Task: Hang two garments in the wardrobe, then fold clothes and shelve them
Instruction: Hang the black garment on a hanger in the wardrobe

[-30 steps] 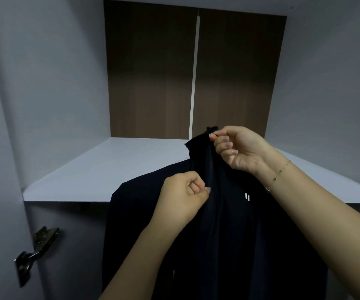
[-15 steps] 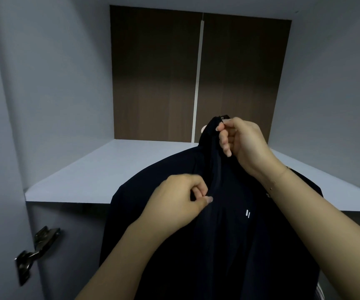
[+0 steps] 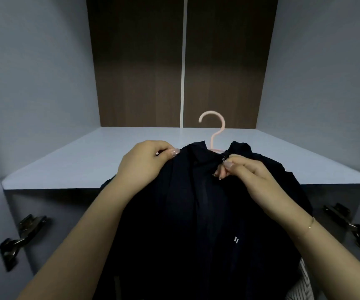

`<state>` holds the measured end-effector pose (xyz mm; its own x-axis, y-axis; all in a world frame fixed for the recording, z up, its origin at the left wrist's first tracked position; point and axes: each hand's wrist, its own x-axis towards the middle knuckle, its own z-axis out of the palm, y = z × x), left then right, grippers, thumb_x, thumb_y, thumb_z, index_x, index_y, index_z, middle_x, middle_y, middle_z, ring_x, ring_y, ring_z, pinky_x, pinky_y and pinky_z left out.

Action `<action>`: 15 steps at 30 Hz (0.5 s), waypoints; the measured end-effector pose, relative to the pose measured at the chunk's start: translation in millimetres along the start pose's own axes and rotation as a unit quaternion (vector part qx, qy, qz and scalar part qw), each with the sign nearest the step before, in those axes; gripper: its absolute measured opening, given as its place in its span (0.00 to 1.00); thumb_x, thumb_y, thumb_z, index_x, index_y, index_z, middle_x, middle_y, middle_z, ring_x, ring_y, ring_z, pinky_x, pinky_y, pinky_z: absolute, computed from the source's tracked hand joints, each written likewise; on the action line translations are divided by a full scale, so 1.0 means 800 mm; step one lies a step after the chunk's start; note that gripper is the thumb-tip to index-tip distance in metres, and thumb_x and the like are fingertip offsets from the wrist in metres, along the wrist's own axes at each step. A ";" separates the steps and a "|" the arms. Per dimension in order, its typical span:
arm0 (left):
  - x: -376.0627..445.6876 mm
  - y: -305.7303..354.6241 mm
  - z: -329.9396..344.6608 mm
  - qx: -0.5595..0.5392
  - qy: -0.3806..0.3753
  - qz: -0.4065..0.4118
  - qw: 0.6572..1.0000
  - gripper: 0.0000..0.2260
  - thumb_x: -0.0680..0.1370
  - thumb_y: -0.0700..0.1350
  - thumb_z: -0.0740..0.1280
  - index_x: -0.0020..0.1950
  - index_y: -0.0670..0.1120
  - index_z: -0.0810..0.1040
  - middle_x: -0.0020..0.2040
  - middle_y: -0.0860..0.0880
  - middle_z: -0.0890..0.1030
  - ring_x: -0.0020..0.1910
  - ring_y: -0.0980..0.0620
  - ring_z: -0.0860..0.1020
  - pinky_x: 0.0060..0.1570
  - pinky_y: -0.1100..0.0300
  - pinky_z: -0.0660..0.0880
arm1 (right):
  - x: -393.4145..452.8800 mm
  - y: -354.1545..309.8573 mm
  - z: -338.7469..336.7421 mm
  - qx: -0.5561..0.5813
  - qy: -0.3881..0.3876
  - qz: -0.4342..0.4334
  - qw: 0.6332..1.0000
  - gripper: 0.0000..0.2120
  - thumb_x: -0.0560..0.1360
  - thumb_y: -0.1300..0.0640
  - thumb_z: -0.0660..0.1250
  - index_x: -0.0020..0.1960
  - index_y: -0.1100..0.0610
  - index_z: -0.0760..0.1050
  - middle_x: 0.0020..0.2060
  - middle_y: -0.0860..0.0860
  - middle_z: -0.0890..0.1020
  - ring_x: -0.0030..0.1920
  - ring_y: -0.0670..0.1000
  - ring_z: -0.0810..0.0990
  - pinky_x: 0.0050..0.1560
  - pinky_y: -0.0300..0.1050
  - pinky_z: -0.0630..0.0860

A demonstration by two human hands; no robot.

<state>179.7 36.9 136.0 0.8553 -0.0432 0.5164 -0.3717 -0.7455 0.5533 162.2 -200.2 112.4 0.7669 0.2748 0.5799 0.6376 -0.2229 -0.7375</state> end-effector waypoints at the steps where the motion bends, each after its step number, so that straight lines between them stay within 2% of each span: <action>1: -0.007 0.006 -0.003 -0.077 -0.026 0.001 0.997 0.10 0.79 0.55 0.64 0.45 0.54 0.83 0.42 0.57 0.83 0.44 0.54 0.80 0.48 0.55 0.75 | -0.013 -0.001 -0.005 -0.008 0.002 0.006 1.000 0.15 0.80 0.62 0.60 0.37 0.57 0.79 0.42 0.51 0.81 0.50 0.49 0.80 0.55 0.35 0.72; 2: -0.016 0.012 -0.006 -0.139 -0.044 -0.001 0.989 0.10 0.79 0.53 0.65 0.44 0.52 0.84 0.42 0.55 0.84 0.45 0.52 0.81 0.50 0.53 0.76 | -0.025 -0.004 -0.010 -0.007 0.009 0.015 1.000 0.14 0.79 0.62 0.62 0.39 0.56 0.81 0.42 0.51 0.82 0.49 0.48 0.80 0.54 0.34 0.73; 4: -0.034 0.020 -0.007 -0.188 -0.058 -0.008 0.980 0.09 0.79 0.50 0.66 0.43 0.50 0.84 0.42 0.50 0.85 0.46 0.48 0.82 0.53 0.50 0.77 | -0.050 -0.009 -0.022 0.012 0.044 0.042 0.998 0.10 0.77 0.63 0.65 0.42 0.55 0.83 0.43 0.51 0.84 0.47 0.46 0.82 0.51 0.33 0.74; 6: -0.052 0.022 -0.002 -0.202 -0.063 -0.010 0.977 0.09 0.78 0.50 0.67 0.42 0.49 0.84 0.41 0.49 0.84 0.45 0.47 0.82 0.53 0.49 0.77 | -0.074 -0.007 -0.030 0.043 0.128 0.073 0.988 0.11 0.77 0.67 0.64 0.44 0.57 0.84 0.43 0.54 0.85 0.46 0.46 0.82 0.49 0.33 0.77; 9: -0.078 0.021 0.015 -0.212 -0.082 -0.013 0.974 0.08 0.77 0.51 0.68 0.41 0.50 0.84 0.39 0.46 0.83 0.40 0.46 0.80 0.50 0.49 0.77 | -0.108 -0.001 -0.027 0.038 0.236 0.098 0.966 0.13 0.76 0.69 0.62 0.45 0.57 0.83 0.43 0.54 0.85 0.47 0.47 0.83 0.53 0.40 0.78; 10: -0.088 0.020 0.024 -0.213 -0.090 -0.011 0.973 0.08 0.76 0.51 0.69 0.41 0.50 0.84 0.36 0.48 0.82 0.35 0.53 0.78 0.45 0.53 0.76 | -0.119 0.001 -0.022 0.025 0.244 0.104 0.964 0.11 0.76 0.68 0.63 0.46 0.56 0.83 0.44 0.53 0.85 0.49 0.48 0.83 0.54 0.42 0.78; 12: -0.110 0.016 0.041 -0.218 -0.103 -0.007 0.970 0.06 0.76 0.47 0.69 0.40 0.51 0.83 0.29 0.57 0.79 0.30 0.65 0.74 0.37 0.67 0.71 | -0.144 0.011 -0.012 -0.003 0.253 0.124 0.960 0.09 0.77 0.64 0.65 0.49 0.53 0.82 0.47 0.50 0.85 0.51 0.48 0.82 0.53 0.43 0.77; 13: -0.121 0.012 0.049 -0.227 -0.108 -0.013 0.968 0.06 0.76 0.45 0.70 0.40 0.50 0.83 0.29 0.59 0.79 0.29 0.65 0.75 0.37 0.71 0.70 | -0.156 0.018 -0.008 -0.015 0.270 0.140 0.953 0.09 0.77 0.63 0.66 0.50 0.51 0.81 0.49 0.49 0.84 0.51 0.47 0.82 0.53 0.42 0.77; 15: -0.144 0.000 0.062 -0.264 -0.117 -0.042 0.957 0.05 0.76 0.44 0.70 0.41 0.49 0.85 0.33 0.55 0.83 0.34 0.61 0.80 0.39 0.68 0.74 | -0.184 0.034 -0.001 -0.053 0.328 0.164 0.929 0.09 0.77 0.61 0.66 0.51 0.48 0.80 0.53 0.47 0.80 0.53 0.44 0.80 0.57 0.44 0.77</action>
<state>98.8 8.9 44.0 0.9244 -0.1922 0.3294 -0.3761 -0.3165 0.8708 66.7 -247.2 7.1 0.7791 -0.4443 0.4423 0.3395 -0.2941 -0.8934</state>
